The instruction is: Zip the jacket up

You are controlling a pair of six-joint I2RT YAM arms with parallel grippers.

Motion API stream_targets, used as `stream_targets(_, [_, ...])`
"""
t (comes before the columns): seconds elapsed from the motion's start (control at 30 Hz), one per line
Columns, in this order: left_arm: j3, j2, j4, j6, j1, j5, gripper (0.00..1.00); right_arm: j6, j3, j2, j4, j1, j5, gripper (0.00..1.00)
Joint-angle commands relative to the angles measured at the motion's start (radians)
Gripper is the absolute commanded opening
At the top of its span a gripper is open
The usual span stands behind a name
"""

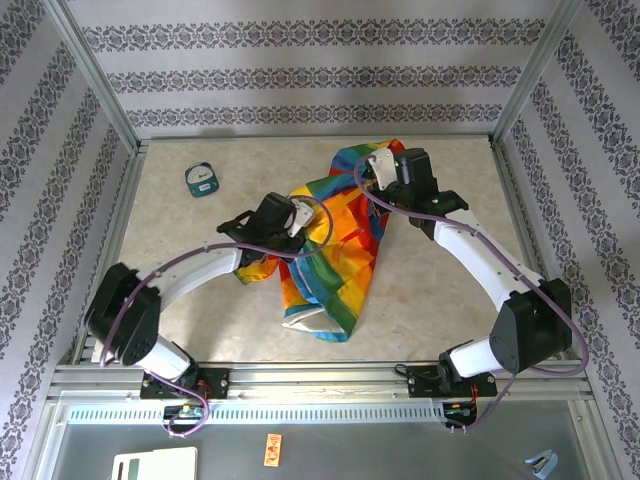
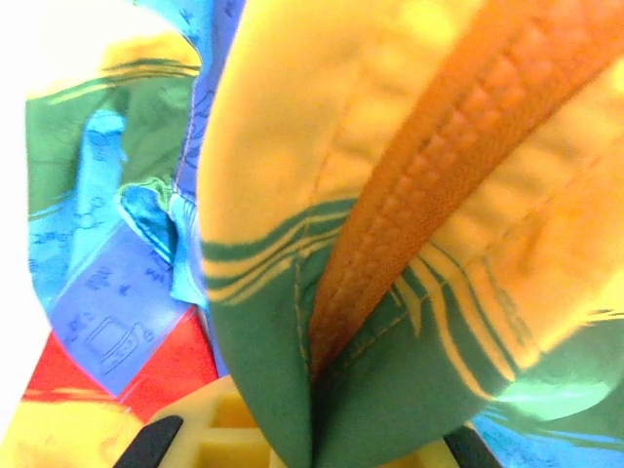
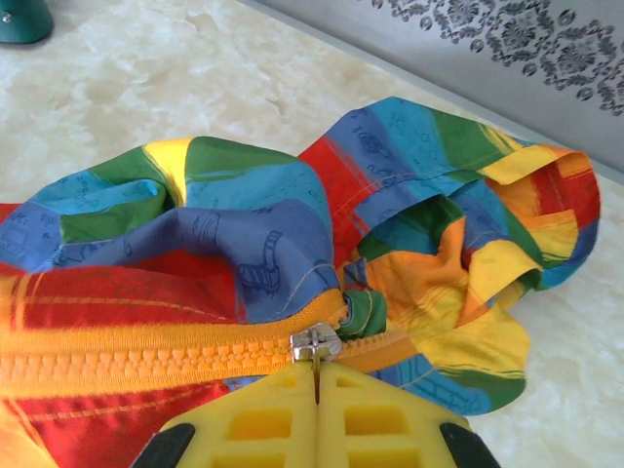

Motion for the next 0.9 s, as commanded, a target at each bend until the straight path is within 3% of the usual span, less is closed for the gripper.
stream_targets(0.0, [-0.001, -0.087, -0.103, -0.011, -0.004, -0.018, 0.00, -0.012, 0.033, -0.027, -0.019, -0.010, 0.024, 0.00])
stream_targets(0.4, [0.055, -0.336, -0.299, 0.009, -0.026, -0.134, 0.00, 0.001, 0.060, -0.003, -0.034, -0.032, 0.040, 0.00])
stream_targets(0.87, [0.096, -0.461, -0.401, 0.042, -0.025, -0.157, 0.00, -0.003, 0.094, 0.050, -0.052, -0.049, 0.044, 0.00])
